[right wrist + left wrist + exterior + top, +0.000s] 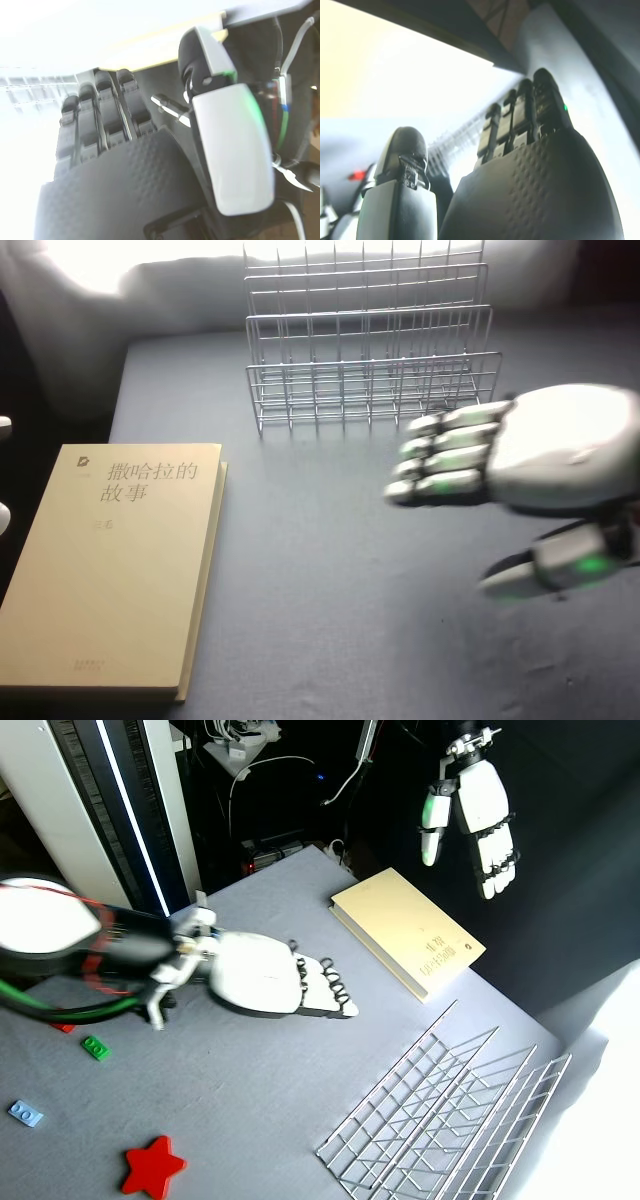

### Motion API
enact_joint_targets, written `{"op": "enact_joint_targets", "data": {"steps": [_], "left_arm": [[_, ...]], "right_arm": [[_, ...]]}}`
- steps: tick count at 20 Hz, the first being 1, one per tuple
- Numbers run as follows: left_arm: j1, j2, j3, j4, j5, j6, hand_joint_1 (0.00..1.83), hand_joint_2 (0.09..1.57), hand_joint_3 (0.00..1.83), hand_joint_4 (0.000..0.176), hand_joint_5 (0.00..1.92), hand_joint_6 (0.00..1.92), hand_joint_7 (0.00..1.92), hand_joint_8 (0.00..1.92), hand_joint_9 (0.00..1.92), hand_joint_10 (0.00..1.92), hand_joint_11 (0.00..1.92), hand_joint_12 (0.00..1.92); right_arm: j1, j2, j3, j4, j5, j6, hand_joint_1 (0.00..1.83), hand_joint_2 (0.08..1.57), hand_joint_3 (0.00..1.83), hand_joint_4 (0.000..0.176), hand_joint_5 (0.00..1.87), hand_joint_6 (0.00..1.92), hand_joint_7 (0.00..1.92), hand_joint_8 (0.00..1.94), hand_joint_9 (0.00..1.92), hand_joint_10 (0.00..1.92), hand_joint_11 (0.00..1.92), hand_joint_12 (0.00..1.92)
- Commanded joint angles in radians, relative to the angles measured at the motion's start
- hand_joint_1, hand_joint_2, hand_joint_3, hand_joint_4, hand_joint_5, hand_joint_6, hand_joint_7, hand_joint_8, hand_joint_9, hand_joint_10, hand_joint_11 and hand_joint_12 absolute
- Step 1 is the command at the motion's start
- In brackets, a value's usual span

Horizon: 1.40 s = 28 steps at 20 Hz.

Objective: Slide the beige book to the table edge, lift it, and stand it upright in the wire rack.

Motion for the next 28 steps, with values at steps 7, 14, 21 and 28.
{"op": "enact_joint_targets", "data": {"steps": [7, 14, 21, 28], "left_arm": [[0.064, -0.011, 0.076, 0.009, 0.149, -0.155, 0.46, 1.24, 0.0, 0.069, 0.0, 0.0, 0.01, 0.0, 0.0, 0.0, 0.0, 0.09], [0.112, -0.06, 0.184, 0.001, 0.355, -0.195, 0.63, 1.16, 0.0, 0.079, 0.02, 0.01, 0.01, 0.0, 0.01, 0.0, 0.0, 0.0], [0.133, -0.059, 0.15, -0.002, 0.063, -0.278, 0.64, 1.14, 0.0, 0.051, 0.06, 0.02, 0.04, 0.0, 0.03, 0.01, 0.0, 0.01], [0.153, -0.126, 0.183, -0.002, -0.055, -0.529, 0.74, 1.08, 0.0, 0.044, 0.14, 0.0, 0.13, 0.0, 0.1, 0.01, 0.0, 0.32]], "right_arm": [[0.031, 0.239, -0.067, 0.102, 0.189, 0.073, 0.23, 1.16, 0.0, 0.0, 0.12, 0.0, 0.13, 0.0, 0.08, 0.01, 0.0, 0.15], [0.024, 0.28, -0.096, 0.152, 0.23, 0.062, 0.2, 1.18, 0.0, 0.0, 0.18, 0.01, 0.21, 0.01, 0.19, 0.01, 0.0, 0.32], [0.03, 0.265, -0.123, 0.168, 0.245, 0.029, 0.15, 1.2, 0.0, 0.0, 0.16, 0.0, 0.13, 0.0, 0.15, 0.0, 0.0, 0.15], [0.03, 0.267, -0.135, 0.168, 0.247, -0.005, 0.15, 1.19, 0.0, 0.0, 0.14, 0.0, 0.13, 0.0, 0.14, 0.0, 0.0, 0.21]]}}
